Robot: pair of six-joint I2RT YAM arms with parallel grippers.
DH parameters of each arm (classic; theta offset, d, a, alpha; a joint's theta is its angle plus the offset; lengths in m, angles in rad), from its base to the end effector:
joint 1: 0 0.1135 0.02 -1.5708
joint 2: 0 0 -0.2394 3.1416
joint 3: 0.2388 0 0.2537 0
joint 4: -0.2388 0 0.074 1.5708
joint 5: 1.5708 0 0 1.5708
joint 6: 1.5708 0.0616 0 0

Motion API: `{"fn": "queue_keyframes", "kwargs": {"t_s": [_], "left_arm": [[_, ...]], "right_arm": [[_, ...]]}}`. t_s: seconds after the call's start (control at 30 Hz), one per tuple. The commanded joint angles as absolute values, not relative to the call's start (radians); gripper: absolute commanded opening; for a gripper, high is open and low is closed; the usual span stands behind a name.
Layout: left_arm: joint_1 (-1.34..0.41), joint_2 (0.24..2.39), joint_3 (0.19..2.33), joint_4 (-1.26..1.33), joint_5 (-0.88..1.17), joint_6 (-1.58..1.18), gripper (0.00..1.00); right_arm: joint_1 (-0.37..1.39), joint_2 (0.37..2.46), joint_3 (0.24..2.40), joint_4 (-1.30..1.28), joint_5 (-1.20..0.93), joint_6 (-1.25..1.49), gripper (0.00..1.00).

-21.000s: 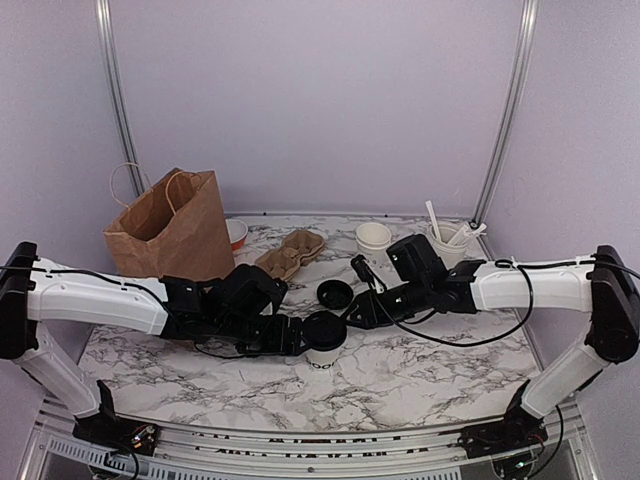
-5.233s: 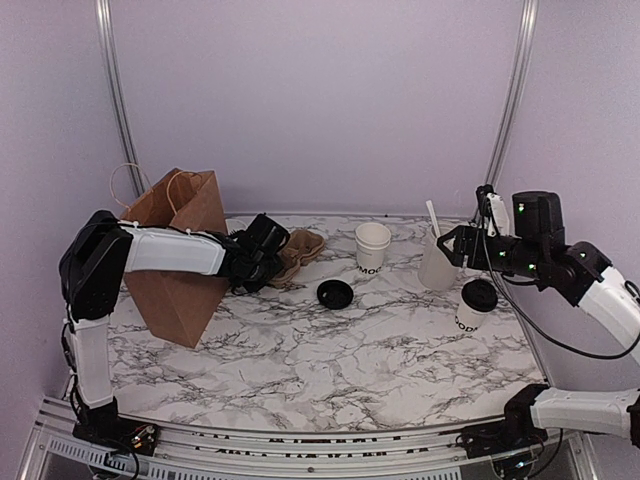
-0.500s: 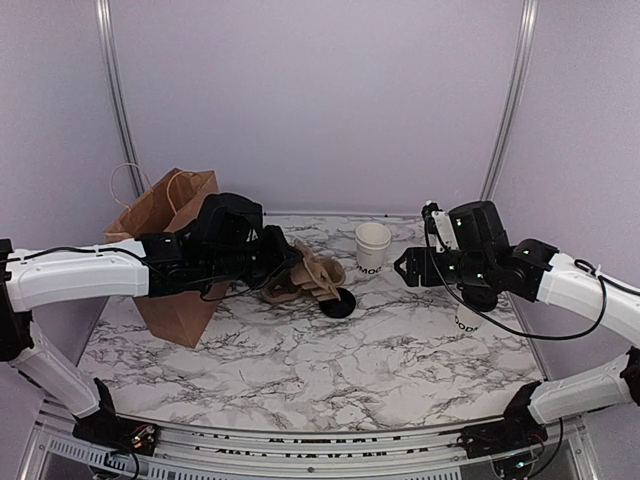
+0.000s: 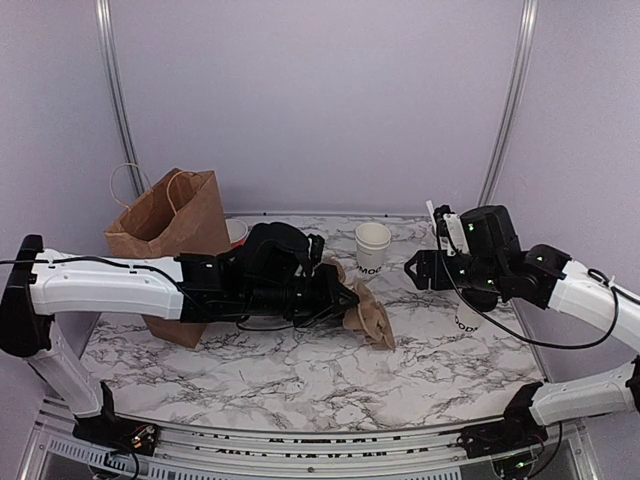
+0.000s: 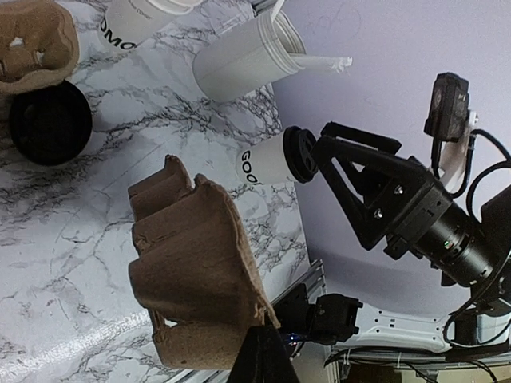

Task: Pack the takeout coffee

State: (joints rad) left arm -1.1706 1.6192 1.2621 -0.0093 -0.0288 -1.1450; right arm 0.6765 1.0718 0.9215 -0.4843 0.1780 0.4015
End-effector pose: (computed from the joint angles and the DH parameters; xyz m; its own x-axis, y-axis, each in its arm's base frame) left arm 0.1614 -0.3770 0.2741 -0.8865 -0.2409 -0.3950 0.2488 0.4716 -0.8460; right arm 0.2147 0.1584 0.2663 -0.6229 -0.0068 -0.7823 -0.2842 0.9336 0.2181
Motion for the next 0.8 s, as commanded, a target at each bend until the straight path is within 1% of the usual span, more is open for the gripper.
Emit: {"fn": "queue_keyframes", "kwargs": {"t_s": [0.0, 0.13, 0.17, 0.2, 0.3, 0.4, 0.53, 0.77], "left_arm": [[-1.21, 1.704, 1.257, 0.091, 0.061, -1.187, 0.0], [-1.218, 1.734, 1.167, 0.174, 0.096, -1.232, 0.0], [-1.218, 1.728, 1.147, 0.173, 0.092, -1.233, 0.05], [-1.218, 1.718, 1.13, 0.16, 0.08, -1.23, 0.2], [-1.216, 1.672, 1.088, 0.092, 0.022, -1.195, 0.4], [-1.214, 1.628, 1.086, 0.012, -0.036, -1.144, 0.51], [-1.209, 1.582, 1.097, -0.065, -0.105, -1.072, 0.6], [-1.192, 1.547, 1.18, -0.156, -0.152, -0.933, 0.7]], "right_arm": [[0.686, 1.037, 0.902, -0.526, 0.194, 0.424, 0.84], [0.687, 1.037, 0.883, -0.533, 0.166, 0.437, 0.84], [0.687, 1.039, 0.881, -0.533, 0.155, 0.441, 0.84], [0.687, 1.041, 0.878, -0.534, 0.144, 0.444, 0.84], [0.69, 1.047, 0.877, -0.534, 0.128, 0.453, 0.83], [0.693, 1.056, 0.879, -0.534, 0.122, 0.456, 0.84], [0.696, 1.073, 0.883, -0.548, 0.118, 0.465, 0.84], [0.706, 1.082, 0.876, -0.563, 0.123, 0.487, 0.85]]}}
